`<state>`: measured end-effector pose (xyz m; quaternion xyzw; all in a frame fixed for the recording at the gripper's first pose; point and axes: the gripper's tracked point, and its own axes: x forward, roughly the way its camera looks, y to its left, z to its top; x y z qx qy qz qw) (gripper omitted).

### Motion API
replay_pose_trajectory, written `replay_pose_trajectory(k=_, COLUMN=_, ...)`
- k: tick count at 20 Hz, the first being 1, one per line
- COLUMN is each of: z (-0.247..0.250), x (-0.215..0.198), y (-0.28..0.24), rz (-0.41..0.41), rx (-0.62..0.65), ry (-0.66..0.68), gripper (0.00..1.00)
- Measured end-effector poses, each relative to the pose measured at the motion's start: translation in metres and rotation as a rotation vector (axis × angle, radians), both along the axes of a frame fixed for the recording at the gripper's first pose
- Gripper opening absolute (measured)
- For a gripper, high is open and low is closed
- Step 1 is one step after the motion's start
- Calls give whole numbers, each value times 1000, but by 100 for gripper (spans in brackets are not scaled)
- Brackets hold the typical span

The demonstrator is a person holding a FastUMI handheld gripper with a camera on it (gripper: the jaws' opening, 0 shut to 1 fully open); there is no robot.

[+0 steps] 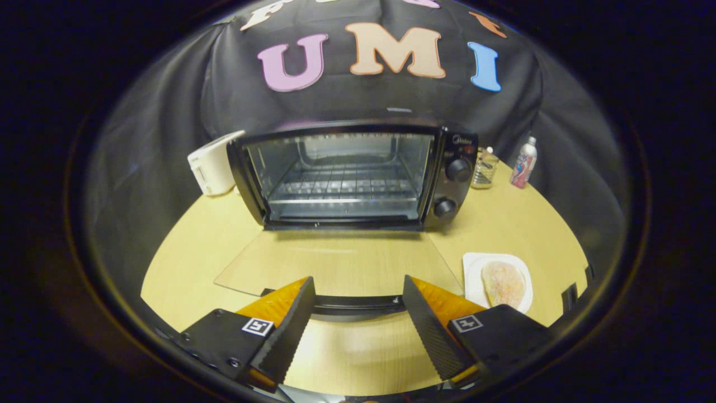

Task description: Open the toaster oven, put the food inside, and close the toaster oven door.

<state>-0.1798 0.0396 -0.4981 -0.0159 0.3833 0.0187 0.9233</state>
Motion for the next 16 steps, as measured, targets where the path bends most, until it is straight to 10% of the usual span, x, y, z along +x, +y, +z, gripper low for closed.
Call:
replay_pose_trajectory(k=8, z=-19, x=10, y=-8, rz=-27, rx=-10, ry=88, gripper=99)
replay_pose_trajectory(k=16, z=6, x=21, y=-131, rz=-154, rx=-258, ry=89, gripper=99)
